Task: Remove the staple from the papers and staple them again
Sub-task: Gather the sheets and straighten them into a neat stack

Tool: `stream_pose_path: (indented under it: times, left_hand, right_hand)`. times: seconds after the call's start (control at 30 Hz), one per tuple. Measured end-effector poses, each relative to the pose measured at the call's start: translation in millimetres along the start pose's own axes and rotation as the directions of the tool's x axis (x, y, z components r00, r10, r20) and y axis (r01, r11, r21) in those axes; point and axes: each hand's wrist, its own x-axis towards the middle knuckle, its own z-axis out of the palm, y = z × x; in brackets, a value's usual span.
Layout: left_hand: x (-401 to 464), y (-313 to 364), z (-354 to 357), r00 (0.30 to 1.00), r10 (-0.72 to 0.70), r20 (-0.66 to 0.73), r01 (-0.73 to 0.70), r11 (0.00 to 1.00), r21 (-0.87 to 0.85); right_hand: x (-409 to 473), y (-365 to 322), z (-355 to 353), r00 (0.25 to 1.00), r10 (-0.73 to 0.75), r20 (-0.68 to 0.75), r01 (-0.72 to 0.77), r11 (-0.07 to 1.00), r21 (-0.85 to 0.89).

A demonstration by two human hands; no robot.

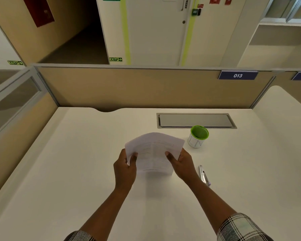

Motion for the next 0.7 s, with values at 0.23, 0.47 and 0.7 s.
stream_pose_path:
  times: [0.23, 0.47, 0.7]
  left_hand:
    - [-3.2, -5.5, 2.9, 0.999, -0.041, 0.022, 0.041, 0.999, -0.009]
    - [0.5, -14.7, 6.6, 0.988, -0.136, 0.075, 0.137, 0.991, -0.008]
    - [30.5, -13.8, 5.3, 0.923, -0.301, 0.240, 0.319, 0.947, -0.039]
  right_hand:
    - [-0.7, 2.6, 3.9, 1.000, 0.005, 0.000, -0.005, 1.000, 0.005]
    - [-0.9, 10.4, 8.7, 0.999, 0.050, 0.016, -0.050, 0.999, -0.009]
    - [12.0, 5.6, -6.4, 0.991, 0.119, 0.063, -0.120, 0.993, 0.002]
